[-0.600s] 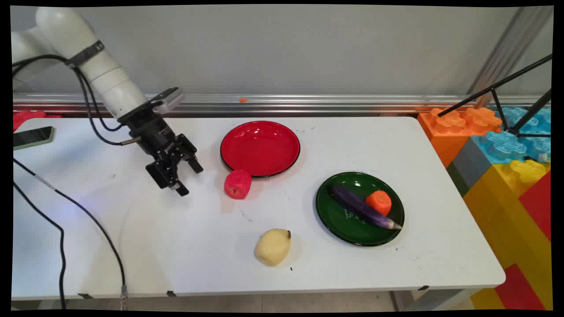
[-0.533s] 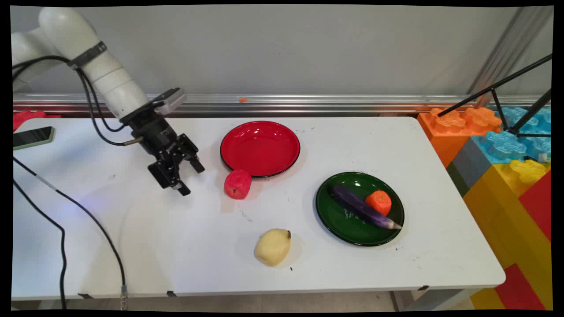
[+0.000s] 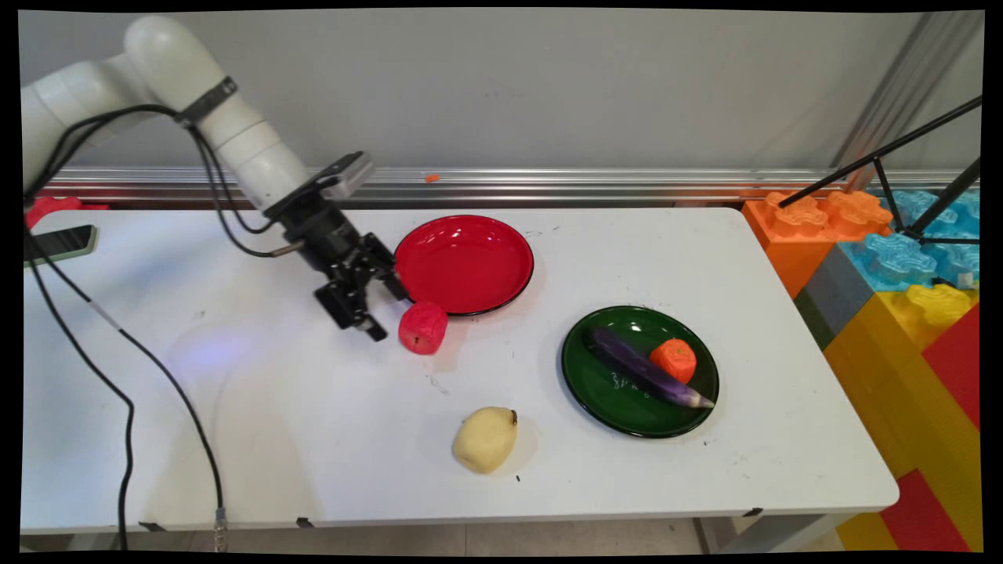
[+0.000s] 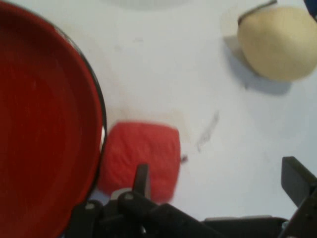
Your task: Pick up the eggplant from the green plate
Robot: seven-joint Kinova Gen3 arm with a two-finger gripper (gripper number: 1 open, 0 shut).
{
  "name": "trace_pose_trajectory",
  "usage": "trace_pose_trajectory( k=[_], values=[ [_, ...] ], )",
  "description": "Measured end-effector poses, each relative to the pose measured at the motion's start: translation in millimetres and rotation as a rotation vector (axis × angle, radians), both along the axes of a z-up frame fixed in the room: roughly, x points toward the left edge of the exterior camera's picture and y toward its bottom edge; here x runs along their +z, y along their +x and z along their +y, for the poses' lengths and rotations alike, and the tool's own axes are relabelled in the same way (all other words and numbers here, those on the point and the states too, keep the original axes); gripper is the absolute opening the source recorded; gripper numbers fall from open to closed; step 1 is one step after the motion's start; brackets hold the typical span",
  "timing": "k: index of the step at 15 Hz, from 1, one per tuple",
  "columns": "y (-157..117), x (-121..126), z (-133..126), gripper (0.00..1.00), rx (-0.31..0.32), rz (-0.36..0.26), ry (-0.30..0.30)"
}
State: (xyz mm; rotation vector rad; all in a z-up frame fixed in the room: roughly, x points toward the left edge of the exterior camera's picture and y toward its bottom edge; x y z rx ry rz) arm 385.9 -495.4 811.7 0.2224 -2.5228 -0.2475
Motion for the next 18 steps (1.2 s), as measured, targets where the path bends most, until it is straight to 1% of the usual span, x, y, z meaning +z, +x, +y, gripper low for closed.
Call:
trace_pose_trajectory(
  k=[6, 11, 14, 18],
  values=[
    [-62, -7, -24, 1.0, -0.024, 0.065, -0.035],
    [-126, -19, -50, 1.0, -0.084, 0.127, -0.075],
    [-158, -29, -66, 1.0, -0.125, 0.154, -0.098],
    [-193, -45, -86, 1.0, -0.182, 0.185, -0.126]
  ],
)
